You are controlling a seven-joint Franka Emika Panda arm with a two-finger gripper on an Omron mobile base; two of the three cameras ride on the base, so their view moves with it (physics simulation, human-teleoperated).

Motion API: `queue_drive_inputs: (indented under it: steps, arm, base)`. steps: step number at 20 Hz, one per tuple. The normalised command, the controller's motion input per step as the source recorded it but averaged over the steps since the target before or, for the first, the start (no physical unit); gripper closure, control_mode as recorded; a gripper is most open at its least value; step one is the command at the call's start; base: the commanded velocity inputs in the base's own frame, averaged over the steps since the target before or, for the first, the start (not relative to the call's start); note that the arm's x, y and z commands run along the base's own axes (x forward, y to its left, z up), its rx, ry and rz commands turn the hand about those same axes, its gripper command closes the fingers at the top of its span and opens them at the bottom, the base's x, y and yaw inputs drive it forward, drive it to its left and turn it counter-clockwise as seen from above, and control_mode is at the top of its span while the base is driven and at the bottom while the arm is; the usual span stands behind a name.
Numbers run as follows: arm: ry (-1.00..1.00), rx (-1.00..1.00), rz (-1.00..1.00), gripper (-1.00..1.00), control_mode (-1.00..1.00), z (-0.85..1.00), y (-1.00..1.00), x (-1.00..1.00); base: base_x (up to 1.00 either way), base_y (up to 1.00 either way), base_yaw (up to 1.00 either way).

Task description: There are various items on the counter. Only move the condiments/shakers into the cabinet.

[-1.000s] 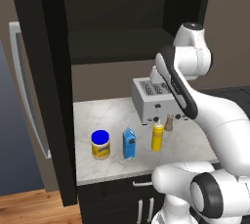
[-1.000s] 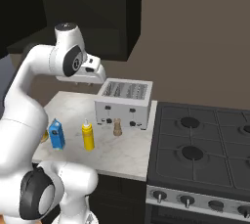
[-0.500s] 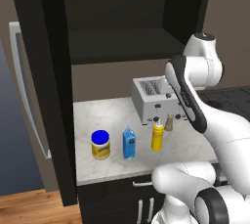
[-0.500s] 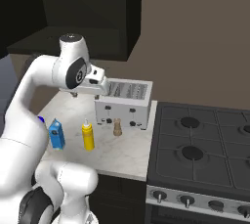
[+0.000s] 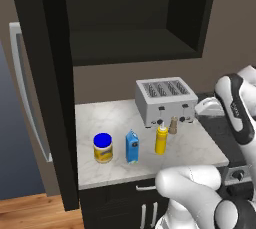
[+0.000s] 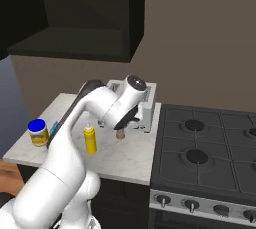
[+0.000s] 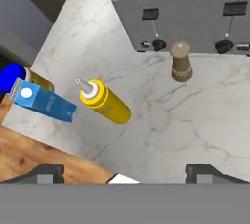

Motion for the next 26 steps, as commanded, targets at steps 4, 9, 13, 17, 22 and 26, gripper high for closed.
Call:
queue_drive_inputs:
  steps: [4, 9, 13, 17, 22, 26]
  arm:
    - [-0.14, 0.35, 0.26, -1.0, -1.0, -0.42, -0.15, 0.0]
    - [-0.21, 0.24, 0.21, -1.0, -1.0, -0.25, 0.02, 0.11]
    - [-0.21, 0.15, 0.2, -1.0, -1.0, -0.22, 0.17, 0.16]
    - [-0.21, 0.05, 0.19, -1.0, -1.0, -0.34, 0.0, 0.03]
    - [-0.25, -0.01, 0.23, -1.0, -1.0, -0.24, -0.05, -0.01]
    - [-0.37, 0.0, 0.25, -1.0, -1.0, -0.23, 0.0, -0.09]
  base:
    - [0.0, 0.0, 0.0]
    - [0.0, 0.0, 0.0]
    - [0.0, 0.0, 0.0]
    - [0.0, 0.0, 0.0]
    - [0.0, 0.0, 0.0]
    - [0.0, 0.0, 0.0]
